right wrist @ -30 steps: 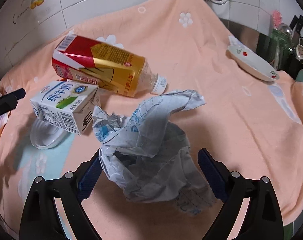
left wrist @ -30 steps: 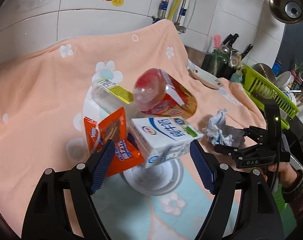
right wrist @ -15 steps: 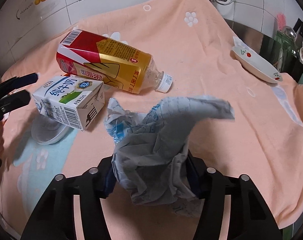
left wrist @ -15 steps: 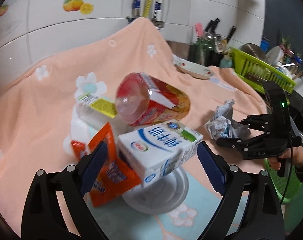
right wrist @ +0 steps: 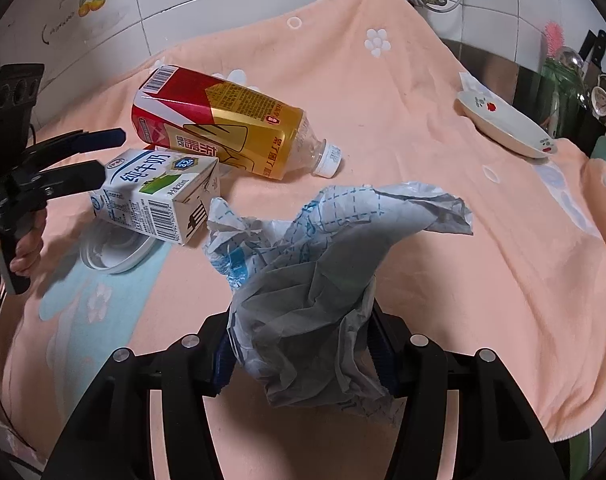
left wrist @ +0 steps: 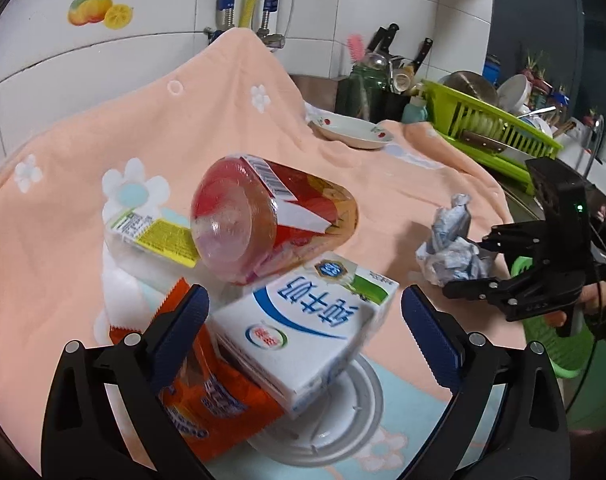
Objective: Collect trash
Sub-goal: 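Grasp the white milk box with the left gripper while the right holds the bag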
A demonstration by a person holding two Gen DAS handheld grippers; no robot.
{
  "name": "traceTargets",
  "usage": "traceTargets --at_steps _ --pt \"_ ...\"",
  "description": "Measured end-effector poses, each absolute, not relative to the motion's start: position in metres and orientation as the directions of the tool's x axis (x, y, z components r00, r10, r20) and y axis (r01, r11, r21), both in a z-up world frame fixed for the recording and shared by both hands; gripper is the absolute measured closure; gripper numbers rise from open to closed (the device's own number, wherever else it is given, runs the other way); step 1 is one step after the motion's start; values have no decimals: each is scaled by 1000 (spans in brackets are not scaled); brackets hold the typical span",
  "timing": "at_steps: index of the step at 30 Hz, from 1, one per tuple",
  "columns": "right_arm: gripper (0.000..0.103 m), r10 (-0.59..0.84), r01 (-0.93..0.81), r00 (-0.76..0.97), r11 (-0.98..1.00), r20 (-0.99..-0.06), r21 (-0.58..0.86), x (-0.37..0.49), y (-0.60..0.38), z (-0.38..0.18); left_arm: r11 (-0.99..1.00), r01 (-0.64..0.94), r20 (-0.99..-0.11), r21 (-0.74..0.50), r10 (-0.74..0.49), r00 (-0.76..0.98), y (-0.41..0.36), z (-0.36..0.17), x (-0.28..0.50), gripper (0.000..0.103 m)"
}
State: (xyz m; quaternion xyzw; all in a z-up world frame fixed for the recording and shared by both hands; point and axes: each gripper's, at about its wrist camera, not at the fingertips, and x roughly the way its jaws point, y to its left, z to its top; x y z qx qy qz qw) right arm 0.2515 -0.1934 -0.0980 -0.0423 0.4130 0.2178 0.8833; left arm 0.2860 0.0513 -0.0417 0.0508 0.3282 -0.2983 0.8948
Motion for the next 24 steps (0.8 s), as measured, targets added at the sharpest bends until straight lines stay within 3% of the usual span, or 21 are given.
traceTargets --at_steps 8,24 --pt "49 353 -418 564 902 -747 110 243 -198 -98 781 609 -640 -136 -539 548 46 -51 299 7" --pt "49 365 -419 562 900 -743 125 231 -202 -97 787 608 -691 -102 -496 526 46 -60 310 6"
